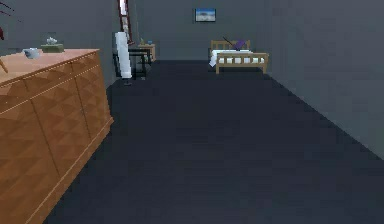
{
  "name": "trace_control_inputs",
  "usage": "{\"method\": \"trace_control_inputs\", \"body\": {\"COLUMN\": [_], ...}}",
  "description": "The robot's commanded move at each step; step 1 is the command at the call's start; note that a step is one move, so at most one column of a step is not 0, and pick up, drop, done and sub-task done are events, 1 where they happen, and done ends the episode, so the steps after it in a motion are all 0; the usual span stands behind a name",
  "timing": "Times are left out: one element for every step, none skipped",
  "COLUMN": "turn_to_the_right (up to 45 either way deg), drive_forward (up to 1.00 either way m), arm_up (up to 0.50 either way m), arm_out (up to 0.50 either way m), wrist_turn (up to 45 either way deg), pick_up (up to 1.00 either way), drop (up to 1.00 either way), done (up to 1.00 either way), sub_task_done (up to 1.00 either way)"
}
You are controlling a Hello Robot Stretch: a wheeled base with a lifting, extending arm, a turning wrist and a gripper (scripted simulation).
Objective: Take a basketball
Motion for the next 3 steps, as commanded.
{"method": "trace_control_inputs", "body": {"turn_to_the_right": [0.0,0.0,0.0], "drive_forward": [0.00,0.00,0.00], "arm_up": [0.38,0.00,0.00], "arm_out": [0.00,0.48,0.00], "wrist_turn": [0.0,0.0,45.0], "pick_up": [0.00,0.00,0.00], "drop": [0.00,0.00,0.00], "done": [0.00,0.00,0.00], "sub_task_done": [0.00,0.00,0.00]}}
